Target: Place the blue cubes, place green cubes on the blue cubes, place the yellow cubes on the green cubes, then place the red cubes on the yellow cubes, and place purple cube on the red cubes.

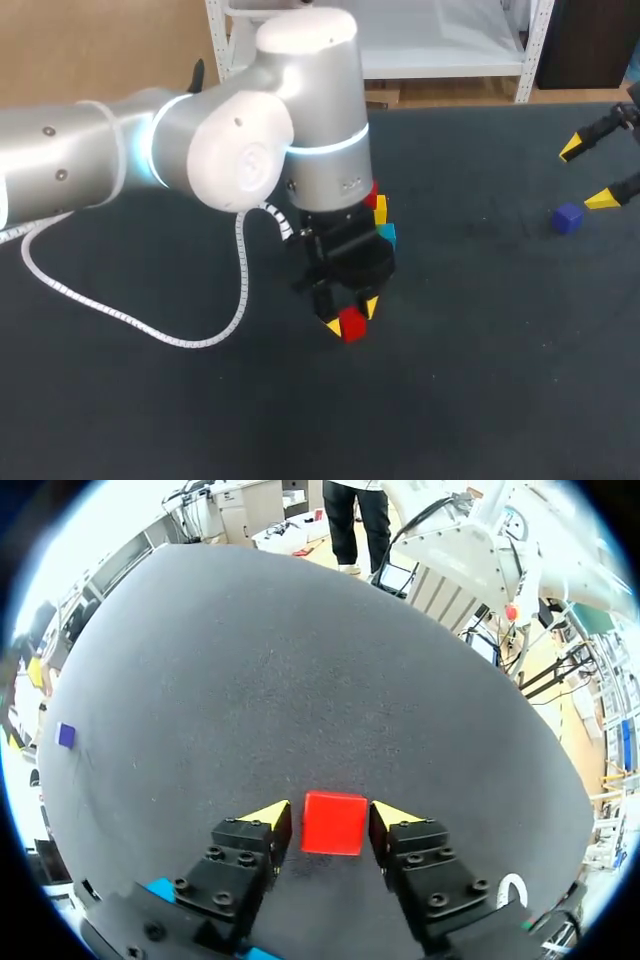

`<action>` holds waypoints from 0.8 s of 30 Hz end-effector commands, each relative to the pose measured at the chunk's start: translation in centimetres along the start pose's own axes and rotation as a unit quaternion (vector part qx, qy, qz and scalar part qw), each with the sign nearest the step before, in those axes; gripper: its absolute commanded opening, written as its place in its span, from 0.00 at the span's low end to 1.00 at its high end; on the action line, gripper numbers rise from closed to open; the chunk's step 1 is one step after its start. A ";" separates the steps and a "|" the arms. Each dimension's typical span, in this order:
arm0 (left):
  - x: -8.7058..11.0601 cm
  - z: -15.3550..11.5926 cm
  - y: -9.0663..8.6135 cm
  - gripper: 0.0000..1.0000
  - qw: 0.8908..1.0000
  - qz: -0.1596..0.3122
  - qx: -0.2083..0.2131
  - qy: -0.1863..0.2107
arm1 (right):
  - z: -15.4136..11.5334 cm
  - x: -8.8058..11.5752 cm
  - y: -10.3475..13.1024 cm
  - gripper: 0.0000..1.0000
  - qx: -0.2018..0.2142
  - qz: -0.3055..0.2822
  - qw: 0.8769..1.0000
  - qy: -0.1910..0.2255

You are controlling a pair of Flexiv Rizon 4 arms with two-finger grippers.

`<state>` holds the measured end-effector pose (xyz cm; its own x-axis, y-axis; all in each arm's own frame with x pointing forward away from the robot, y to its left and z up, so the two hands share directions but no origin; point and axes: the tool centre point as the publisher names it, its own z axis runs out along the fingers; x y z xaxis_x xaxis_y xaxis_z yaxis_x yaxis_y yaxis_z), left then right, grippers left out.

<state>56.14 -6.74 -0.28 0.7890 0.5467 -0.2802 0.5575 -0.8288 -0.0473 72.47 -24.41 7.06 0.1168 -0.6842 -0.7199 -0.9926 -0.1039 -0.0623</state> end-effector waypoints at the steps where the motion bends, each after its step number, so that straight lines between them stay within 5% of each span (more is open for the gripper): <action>1: 0.2 0.3 0.0 0.45 1.000 0.000 -0.001 0.003 | 0.0 0.0 0.0 1.00 0.000 0.000 1.000 0.000; 4: 0.5 0.3 0.0 0.33 1.000 -0.004 -0.003 0.006 | 0.0 0.0 0.0 1.00 0.000 0.000 1.000 0.000; 8: 0.8 -0.1 0.0 0.00 1.000 -0.012 -0.008 0.009 | 0.0 0.0 0.0 1.00 0.000 0.000 1.000 0.000; 13: 0.7 -1.1 -0.4 0.00 0.999 -0.027 -0.015 0.008 | 0.0 0.0 0.0 1.00 0.000 0.000 1.000 0.000; 17: 0.9 -3.1 -1.0 0.00 0.995 -0.085 -0.044 -0.016 | 0.0 0.0 0.0 1.00 0.000 0.000 1.000 0.000; 24: 1.7 -7.7 -2.6 0.00 0.957 -0.268 -0.108 -0.040 | 0.0 0.0 0.0 1.00 0.000 0.000 1.000 0.000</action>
<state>58.68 -4.52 5.01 0.5422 0.7746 -0.3256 0.8074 -0.5875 -0.0531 72.47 -24.41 7.06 0.1168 -0.6841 -0.7200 -0.9926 -0.1039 -0.0623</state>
